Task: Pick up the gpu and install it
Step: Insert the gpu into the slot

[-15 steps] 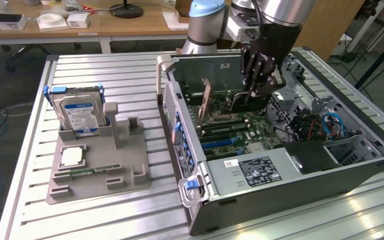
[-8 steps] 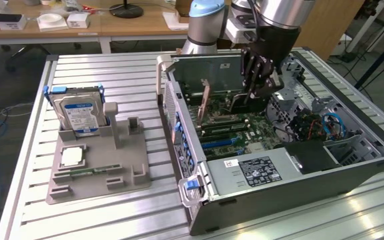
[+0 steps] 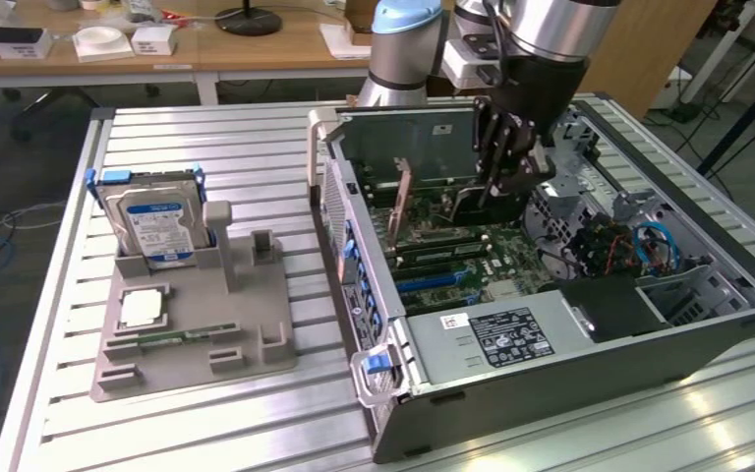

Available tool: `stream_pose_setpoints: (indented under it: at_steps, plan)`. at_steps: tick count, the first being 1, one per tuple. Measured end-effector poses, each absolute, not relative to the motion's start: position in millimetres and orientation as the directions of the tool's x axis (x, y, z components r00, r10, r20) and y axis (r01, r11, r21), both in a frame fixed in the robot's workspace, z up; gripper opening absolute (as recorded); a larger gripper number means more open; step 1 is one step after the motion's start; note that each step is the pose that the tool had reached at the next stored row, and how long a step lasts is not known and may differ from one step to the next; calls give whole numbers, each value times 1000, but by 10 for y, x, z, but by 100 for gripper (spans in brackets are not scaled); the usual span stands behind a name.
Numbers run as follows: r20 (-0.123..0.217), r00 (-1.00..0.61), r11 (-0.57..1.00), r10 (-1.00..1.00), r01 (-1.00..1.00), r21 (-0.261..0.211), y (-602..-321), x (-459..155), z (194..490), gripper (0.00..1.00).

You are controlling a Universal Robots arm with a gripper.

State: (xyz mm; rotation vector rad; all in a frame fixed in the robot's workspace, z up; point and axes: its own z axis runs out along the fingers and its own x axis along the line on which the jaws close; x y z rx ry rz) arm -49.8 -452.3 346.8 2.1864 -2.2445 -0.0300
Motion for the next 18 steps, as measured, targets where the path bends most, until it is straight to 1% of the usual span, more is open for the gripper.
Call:
stream_pose_setpoints:
  at_steps: [18]
  plan:
    - [-2, -26, 26, -1000, -1000, 17, -4512, -505, 3311, 26]
